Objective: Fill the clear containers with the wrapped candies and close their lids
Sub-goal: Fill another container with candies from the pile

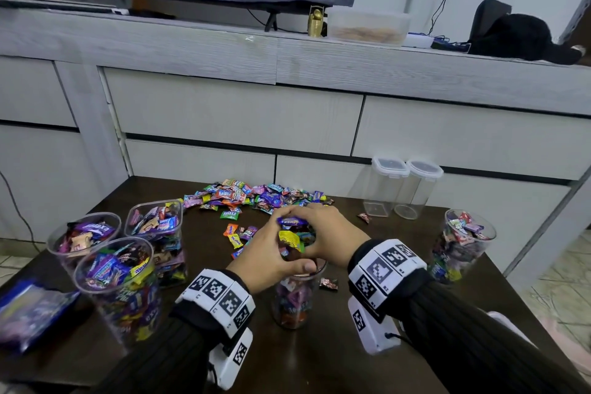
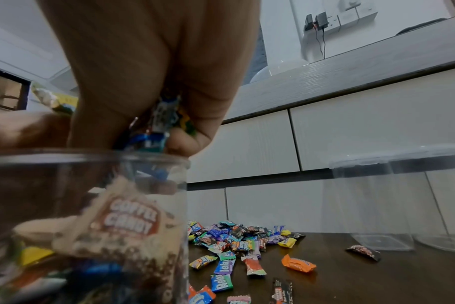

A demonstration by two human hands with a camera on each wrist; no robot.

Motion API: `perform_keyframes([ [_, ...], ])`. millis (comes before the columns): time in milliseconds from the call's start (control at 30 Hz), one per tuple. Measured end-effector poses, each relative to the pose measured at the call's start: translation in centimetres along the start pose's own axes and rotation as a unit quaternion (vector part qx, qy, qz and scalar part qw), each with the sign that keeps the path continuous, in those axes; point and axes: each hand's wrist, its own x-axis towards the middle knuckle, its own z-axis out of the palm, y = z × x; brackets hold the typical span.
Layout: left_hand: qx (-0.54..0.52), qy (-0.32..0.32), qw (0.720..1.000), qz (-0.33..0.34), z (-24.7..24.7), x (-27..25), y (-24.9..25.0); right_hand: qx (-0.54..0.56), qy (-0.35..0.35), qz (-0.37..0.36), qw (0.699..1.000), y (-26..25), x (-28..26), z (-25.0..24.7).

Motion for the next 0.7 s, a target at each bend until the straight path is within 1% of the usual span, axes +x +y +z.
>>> perform_keyframes([
  [100,-0.003,0.011,1.000,0.005,0.2,0.1,0.0,-0.003,-0.007,0.010,1.000,0.1,0.1,0.1],
  [267,0.015,0.019,1.000,0.007,0.0,0.1,0.2,-0.012,-0.006,-0.004,1.000,0.3,0.1,0.1],
  [433,0.017,0.012,1.000,0.002,-0.1,0.1,0.1,-0.029,0.003,-0.010,1.000,0.4,-0.2,-0.1],
  [600,0.001,-0.016,1.000,-0.009,-0.4,-0.2,-0.2,-0.029,-0.032,-0.013,0.999,0.3,-0.3,-0.8],
  [700,0.019,-0.033,0.999,-0.008,-0.4,-0.3,-0.7,-0.042,-0.056,-0.008,0.997,0.3,-0.2,-1.5],
])
